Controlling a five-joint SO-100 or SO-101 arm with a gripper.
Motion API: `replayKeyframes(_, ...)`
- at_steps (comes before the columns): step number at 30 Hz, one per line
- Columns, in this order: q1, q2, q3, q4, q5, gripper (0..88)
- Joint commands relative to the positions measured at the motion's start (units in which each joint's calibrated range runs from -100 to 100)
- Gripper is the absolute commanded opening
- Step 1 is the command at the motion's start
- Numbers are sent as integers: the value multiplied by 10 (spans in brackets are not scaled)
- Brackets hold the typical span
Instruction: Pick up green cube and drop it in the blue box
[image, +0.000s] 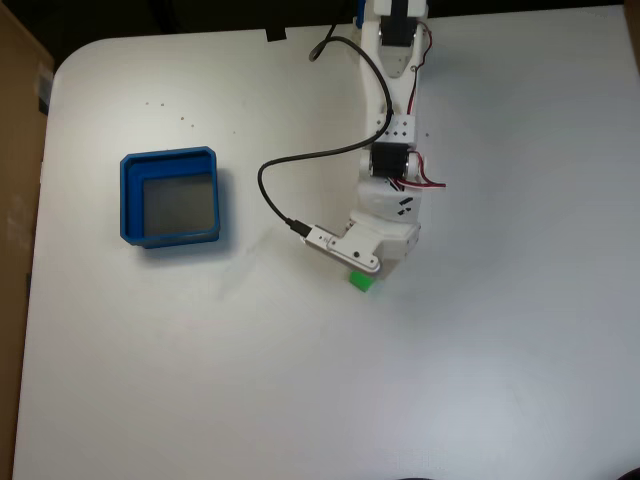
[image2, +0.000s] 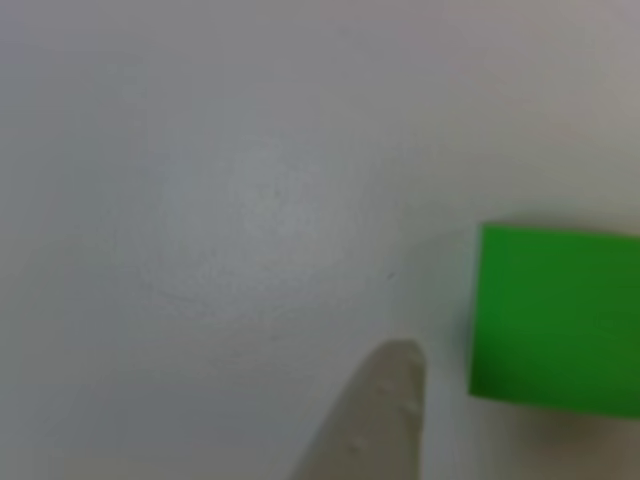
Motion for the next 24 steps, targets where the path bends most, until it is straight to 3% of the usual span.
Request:
replayKeyframes(1, 1, -8, -40, -12, 2, 333)
replayKeyframes(12, 6, 29, -40, -89, 2, 333)
replayKeyframes(24, 6, 32, -36, -85, 2, 332)
